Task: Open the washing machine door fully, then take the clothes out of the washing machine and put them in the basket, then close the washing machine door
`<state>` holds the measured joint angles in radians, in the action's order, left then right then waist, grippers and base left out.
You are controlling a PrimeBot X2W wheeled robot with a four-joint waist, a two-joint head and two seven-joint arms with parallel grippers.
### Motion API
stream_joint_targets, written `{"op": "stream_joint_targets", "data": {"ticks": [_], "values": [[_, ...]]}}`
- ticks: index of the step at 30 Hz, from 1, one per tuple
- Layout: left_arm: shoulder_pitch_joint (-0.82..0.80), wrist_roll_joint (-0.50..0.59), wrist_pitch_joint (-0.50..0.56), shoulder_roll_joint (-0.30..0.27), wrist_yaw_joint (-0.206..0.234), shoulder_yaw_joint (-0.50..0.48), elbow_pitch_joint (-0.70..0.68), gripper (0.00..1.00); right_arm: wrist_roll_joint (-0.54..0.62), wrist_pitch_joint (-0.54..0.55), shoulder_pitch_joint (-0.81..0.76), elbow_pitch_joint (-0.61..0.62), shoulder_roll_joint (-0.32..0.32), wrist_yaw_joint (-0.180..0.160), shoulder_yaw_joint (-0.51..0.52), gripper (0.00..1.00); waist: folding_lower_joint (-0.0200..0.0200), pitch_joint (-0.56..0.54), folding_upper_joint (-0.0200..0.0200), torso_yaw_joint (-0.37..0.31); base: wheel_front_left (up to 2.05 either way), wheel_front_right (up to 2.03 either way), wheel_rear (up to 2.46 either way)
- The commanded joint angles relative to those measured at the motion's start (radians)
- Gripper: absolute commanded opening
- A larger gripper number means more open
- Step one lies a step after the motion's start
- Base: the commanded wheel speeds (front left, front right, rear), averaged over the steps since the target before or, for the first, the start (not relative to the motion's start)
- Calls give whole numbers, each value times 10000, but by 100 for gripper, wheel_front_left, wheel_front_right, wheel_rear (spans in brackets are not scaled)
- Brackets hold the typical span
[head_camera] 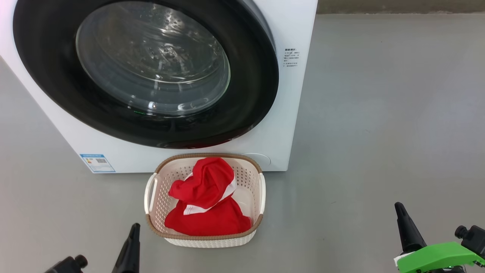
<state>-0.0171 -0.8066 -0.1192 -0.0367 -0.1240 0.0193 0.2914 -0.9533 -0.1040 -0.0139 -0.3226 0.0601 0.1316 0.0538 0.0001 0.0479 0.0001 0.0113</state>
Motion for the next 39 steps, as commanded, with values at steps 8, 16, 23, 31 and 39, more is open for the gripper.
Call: {"op": "stream_joint_targets", "data": {"ticks": [8,16,23,31,39], "values": [[-450,-1089,237,-197,-33,-300,-315,0,-895,268,553,338,81,-5,51,0,-1,-51,-1,-13,0,0,0],[-504,-1999,464,-221,-37,-385,-335,0,-1613,503,636,394,63,-5,114,0,-1,-101,-1,-25,0,0,0],[-551,-2795,666,-240,-41,-464,-353,0,-2242,710,709,443,48,-6,170,0,-1,-145,-1,-36,0,0,0],[-599,-3589,871,-257,-45,-545,-371,0,-2872,917,783,492,31,-6,227,0,-1,-188,-1,-48,0,0,0],[-654,-4490,1106,-274,-49,-641,-391,0,-3587,1154,866,548,12,-7,292,0,-1,-238,-1,-60,0,0,0]]}}
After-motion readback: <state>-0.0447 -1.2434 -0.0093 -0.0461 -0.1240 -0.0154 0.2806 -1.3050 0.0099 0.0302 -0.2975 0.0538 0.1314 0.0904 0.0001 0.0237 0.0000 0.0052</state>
